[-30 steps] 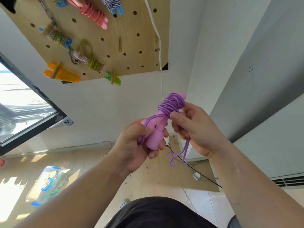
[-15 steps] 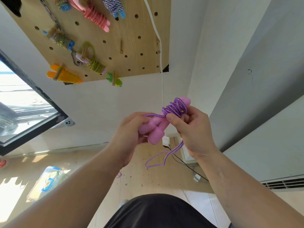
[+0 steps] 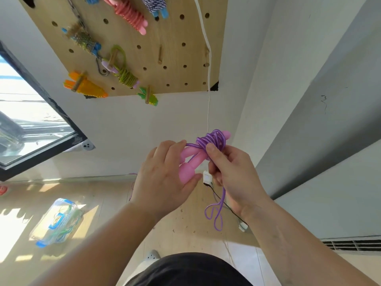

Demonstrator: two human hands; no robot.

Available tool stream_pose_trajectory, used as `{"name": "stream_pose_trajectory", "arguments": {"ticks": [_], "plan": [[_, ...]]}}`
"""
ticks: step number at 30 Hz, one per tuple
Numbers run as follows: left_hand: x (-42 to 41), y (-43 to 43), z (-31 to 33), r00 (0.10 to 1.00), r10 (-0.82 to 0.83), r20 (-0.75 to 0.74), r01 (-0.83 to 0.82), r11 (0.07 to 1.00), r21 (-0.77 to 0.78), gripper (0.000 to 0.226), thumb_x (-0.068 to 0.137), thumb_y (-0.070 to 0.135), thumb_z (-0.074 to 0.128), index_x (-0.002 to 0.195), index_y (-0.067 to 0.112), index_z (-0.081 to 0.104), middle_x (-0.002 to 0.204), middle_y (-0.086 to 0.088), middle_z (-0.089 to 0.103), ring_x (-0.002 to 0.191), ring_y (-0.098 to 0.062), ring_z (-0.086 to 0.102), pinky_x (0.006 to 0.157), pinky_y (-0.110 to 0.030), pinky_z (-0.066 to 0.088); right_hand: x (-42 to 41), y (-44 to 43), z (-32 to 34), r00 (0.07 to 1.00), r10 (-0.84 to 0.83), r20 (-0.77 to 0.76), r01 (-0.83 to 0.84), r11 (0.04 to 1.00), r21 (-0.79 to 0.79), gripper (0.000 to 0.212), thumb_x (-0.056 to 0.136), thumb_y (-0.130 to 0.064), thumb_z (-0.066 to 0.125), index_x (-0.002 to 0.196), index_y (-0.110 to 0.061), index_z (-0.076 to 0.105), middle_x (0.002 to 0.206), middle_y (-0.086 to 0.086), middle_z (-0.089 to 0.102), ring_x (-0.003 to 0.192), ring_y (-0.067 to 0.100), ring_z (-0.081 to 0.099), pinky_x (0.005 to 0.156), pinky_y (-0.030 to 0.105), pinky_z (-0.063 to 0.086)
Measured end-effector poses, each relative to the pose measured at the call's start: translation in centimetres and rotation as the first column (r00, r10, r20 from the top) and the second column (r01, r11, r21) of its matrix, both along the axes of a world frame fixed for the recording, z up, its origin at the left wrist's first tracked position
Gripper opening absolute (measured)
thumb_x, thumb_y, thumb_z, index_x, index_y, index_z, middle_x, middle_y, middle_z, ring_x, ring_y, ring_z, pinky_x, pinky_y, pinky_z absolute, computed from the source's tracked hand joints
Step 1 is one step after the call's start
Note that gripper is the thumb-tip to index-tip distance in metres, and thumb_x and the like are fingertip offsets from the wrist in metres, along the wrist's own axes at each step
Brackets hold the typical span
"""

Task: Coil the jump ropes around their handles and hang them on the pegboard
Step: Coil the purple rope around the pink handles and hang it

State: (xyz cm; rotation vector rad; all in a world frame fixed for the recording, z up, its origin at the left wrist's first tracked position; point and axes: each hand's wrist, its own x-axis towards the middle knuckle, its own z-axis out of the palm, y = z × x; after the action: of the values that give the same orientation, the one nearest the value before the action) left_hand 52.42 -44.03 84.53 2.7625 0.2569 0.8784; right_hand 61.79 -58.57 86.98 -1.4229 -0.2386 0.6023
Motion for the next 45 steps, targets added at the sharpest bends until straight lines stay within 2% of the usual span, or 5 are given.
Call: {"name": "stream_pose_trajectory", "arguments": {"ticks": [8,20,32,39,45], "plan": [[-1.6,1.3,1.0,0.978,0.187,-0.098,-0.211,0.864,-0.458,0.051,0.072,0.037,0.085,0.116,0.021,0.066,0.099,0.011,0.067,0.083,-0.012,0.064,0.075,-0.029,0.052,-1.2,2.5,-0.4,0.984,0.175,0.045,-0.173,0.984,-0.034,0.014,0.103,-0.021,0.054,0.106,-0.013,0.066,0.062,0.005,0.048,0.051,0.014,0.030,0.050,0.024,0.028],[-3.0,9.3,1.4,0.984,0.103,-0.145,-0.155,0.100,-0.983,0.045,0.059,0.043,0.078,0.092,0.013,0.072,0.073,-0.007,0.062,0.057,-0.021,0.046,0.052,-0.030,0.034,-2.1,10.2,1.4,0.952,0.199,0.231,-0.159,0.970,-0.184,0.038,0.097,-0.012,0.063,0.130,-0.032,0.061,0.071,-0.002,0.071,0.055,0.001,0.056,0.069,0.023,0.038],[-5.7,13.8,0.1,0.986,-0.161,0.044,-0.063,-0.604,-0.794,0.055,0.072,0.039,0.068,0.110,-0.001,0.066,0.082,-0.019,0.060,0.051,-0.016,0.037,0.044,-0.024,0.025,-4.4,15.1,-0.2,0.961,0.149,0.232,-0.087,0.962,-0.258,0.055,0.076,-0.047,0.069,0.125,-0.023,0.064,0.051,-0.002,0.051,0.049,0.008,0.047,0.054,0.016,0.038],[-7.2,15.7,-0.7,0.925,-0.301,0.233,-0.119,-0.810,-0.574,0.057,0.076,0.052,0.060,0.100,0.001,0.068,0.082,-0.018,0.054,0.048,-0.018,0.043,0.043,-0.023,0.029,-3.8,17.4,-0.9,0.935,0.225,0.273,-0.143,0.947,-0.288,0.039,0.077,-0.052,0.080,0.100,-0.022,0.073,0.052,-0.003,0.038,0.057,0.022,0.034,0.056,0.049,0.035],[-7.6,16.8,-2.2,0.850,-0.297,0.435,-0.088,-0.895,-0.438,0.060,0.085,0.053,0.058,0.110,-0.002,0.063,0.087,-0.019,0.059,0.057,-0.022,0.056,0.050,-0.026,0.043,-4.5,18.9,-1.3,0.941,0.321,0.111,-0.300,0.939,-0.170,0.016,0.086,-0.034,0.065,0.076,-0.021,0.066,0.054,-0.002,0.052,0.048,0.013,0.037,0.048,0.022,0.033]]}}
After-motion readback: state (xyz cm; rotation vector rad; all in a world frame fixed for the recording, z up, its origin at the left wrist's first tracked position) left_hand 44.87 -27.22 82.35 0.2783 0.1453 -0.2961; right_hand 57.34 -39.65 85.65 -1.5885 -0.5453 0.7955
